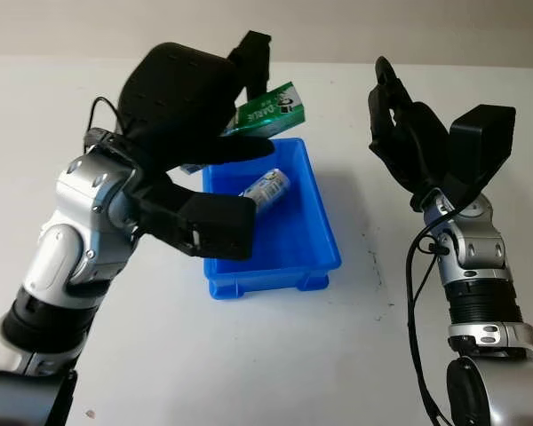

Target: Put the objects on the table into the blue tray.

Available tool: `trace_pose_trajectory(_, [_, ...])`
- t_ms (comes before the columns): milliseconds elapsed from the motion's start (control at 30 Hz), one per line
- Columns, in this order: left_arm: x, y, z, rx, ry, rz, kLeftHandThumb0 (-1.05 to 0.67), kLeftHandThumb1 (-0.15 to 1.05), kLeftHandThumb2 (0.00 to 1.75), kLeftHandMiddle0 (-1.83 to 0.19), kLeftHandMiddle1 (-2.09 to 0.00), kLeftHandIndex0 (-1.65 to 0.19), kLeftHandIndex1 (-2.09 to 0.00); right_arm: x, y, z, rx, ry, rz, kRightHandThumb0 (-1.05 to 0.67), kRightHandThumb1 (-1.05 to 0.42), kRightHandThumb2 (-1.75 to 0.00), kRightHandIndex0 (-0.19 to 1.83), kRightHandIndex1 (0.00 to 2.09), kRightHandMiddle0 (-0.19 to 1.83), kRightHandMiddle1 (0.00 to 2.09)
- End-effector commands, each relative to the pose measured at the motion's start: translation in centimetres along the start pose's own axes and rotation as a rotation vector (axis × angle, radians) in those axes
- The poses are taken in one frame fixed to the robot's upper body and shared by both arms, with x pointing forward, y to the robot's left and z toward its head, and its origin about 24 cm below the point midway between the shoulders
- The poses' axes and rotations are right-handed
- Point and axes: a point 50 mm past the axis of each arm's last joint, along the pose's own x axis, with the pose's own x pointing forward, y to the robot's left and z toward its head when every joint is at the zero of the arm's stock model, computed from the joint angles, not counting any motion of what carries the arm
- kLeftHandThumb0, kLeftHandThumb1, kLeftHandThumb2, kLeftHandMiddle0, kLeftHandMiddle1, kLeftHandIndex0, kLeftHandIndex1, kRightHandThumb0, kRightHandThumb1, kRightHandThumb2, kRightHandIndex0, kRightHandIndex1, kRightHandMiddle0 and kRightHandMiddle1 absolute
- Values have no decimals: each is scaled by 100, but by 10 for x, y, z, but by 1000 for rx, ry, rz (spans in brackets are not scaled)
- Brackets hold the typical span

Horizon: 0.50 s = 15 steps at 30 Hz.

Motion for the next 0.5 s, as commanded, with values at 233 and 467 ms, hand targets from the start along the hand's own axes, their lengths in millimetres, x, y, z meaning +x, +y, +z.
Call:
trace_pose_trajectory(233, [6, -26, 11, -24, -64, -109, -43, 105, 29, -98, -209, -31, -209, -2, 1, 3, 3, -10, -13, -71, -105, -76, -19, 0, -19, 0])
trace_pose_trajectory(467, [9, -47, 10, -60, -49, -205, -46, 105, 34, -92, -209, -6, -161, -3, 1, 3, 5, -3, -29, -72, -105, -73, -19, 0, -19, 0])
